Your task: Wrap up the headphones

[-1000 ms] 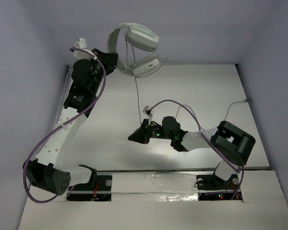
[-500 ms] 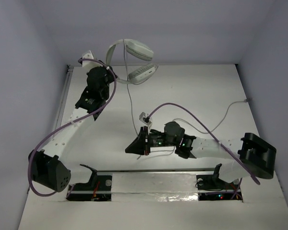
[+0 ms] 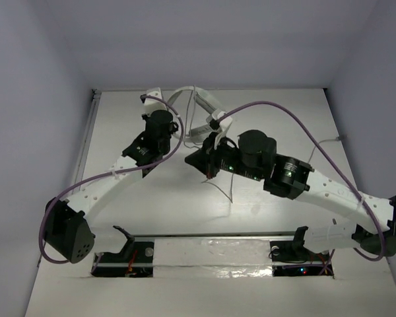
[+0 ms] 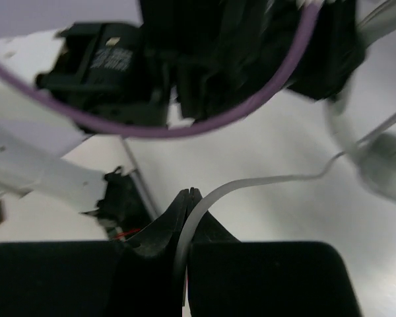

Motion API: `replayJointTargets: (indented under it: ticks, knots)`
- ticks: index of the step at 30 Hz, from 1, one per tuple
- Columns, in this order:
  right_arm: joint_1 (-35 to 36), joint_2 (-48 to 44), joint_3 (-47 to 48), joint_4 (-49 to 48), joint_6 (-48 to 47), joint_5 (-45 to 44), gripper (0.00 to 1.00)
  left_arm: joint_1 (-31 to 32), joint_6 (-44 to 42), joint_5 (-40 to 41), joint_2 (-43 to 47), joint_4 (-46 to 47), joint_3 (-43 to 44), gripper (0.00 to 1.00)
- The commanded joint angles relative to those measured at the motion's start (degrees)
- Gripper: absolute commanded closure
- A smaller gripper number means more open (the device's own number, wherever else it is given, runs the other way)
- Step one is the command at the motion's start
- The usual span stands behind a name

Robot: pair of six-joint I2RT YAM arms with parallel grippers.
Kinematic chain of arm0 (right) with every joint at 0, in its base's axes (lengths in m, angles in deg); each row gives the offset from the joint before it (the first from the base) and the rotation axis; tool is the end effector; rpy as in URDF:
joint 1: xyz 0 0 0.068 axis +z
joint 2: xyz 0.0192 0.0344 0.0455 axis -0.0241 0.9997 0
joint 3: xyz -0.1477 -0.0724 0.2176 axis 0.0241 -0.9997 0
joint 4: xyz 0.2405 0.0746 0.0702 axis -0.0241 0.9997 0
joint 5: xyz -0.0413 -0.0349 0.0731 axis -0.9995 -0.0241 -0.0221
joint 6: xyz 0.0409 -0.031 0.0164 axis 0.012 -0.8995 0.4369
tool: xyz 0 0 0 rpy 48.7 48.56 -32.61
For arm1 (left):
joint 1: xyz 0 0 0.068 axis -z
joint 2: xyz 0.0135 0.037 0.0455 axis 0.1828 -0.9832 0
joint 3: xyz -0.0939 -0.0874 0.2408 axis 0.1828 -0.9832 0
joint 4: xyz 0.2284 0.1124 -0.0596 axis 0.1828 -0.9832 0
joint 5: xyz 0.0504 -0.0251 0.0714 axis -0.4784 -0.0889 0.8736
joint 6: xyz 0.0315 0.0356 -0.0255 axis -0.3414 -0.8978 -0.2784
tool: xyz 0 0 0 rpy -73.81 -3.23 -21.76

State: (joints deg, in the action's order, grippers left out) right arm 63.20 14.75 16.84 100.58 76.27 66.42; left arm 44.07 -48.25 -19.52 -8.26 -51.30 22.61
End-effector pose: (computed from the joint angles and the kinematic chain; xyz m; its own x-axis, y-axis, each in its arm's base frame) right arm 0.1185 0.2527 0.4272 -0.3417 0.0162 -0.9397 -0.8556 0.4083 0.3182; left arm 0.2629 -0.1494 0.3563 -0.0954 -0.2794 -0.9554 -0.0691 0.9593 -0.2737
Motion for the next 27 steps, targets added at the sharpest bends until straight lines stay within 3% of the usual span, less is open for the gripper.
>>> replayJointTargets:
  ticks: [1,9,13,18,22,27]
  knots:
    - [0.5,2.0,7.6,14.5,-9.4,-15.7,1.0,3.1,-2.4,-1.0,2.1,3.2,0.1,1.0]
    - [0.5,7.5,15.4,22.9,-17.6,-27.5,1.0,7.3,-7.1,-4.2,2.5,-10.8,4.3,1.0]
    - [-2.0,7.4,14.4,22.4,-19.5,-36.3,1.0,7.3,-11.1,-7.6,1.5,-18.8,9.3,1.0]
    - [-6.6,6.5,10.9,17.5,-20.3,-41.7,1.0,7.3,-13.2,-13.4,4.0,-21.0,9.2,1.0]
    - [-9.3,5.5,10.0,12.3,-20.7,-38.5,1.0,7.9,-14.8,-18.3,2.9,-22.6,9.3,1.0]
    - [-9.3,8.4,16.1,17.8,-20.3,-30.0,1.0,7.9,-12.8,-20.0,-2.1,-22.3,10.7,1.0]
